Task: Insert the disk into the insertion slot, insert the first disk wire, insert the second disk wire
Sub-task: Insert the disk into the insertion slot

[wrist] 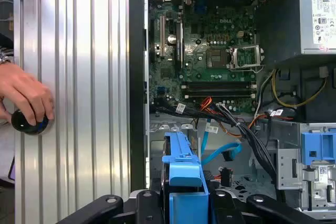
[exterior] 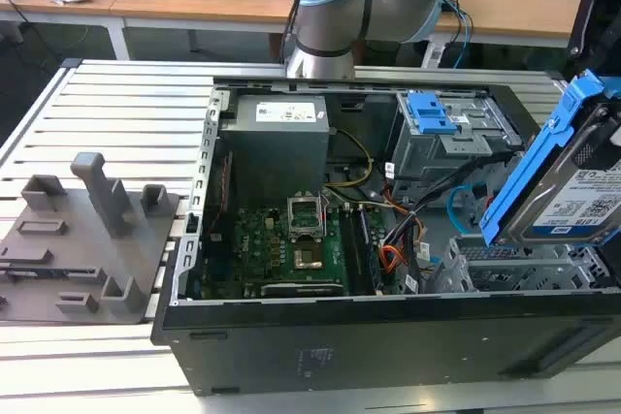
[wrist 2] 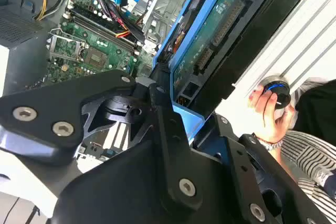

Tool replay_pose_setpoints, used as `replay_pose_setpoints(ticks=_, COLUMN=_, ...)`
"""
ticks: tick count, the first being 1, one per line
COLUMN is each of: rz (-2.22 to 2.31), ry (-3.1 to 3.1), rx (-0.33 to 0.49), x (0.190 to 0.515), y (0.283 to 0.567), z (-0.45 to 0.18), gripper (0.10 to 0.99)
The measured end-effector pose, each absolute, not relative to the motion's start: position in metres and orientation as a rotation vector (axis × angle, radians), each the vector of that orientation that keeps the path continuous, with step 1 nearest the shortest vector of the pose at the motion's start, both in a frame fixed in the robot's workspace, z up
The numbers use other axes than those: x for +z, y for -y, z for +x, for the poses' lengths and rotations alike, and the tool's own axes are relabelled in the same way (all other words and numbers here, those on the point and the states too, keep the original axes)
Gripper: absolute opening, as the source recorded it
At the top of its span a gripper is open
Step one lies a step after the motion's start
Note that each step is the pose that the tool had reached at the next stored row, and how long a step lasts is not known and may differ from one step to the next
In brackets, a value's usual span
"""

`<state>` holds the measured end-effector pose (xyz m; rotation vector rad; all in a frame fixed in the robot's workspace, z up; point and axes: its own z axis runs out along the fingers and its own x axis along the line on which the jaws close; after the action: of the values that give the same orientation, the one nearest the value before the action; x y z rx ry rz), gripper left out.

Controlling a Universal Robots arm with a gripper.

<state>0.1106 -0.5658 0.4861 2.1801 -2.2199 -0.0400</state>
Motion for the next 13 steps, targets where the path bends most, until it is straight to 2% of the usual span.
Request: replay_pose_setpoints(ticks=13, rz=2.180, ry=2.220, rx=-0.040, x=0.473, y=0.566, z=0.111, gripper=0.369)
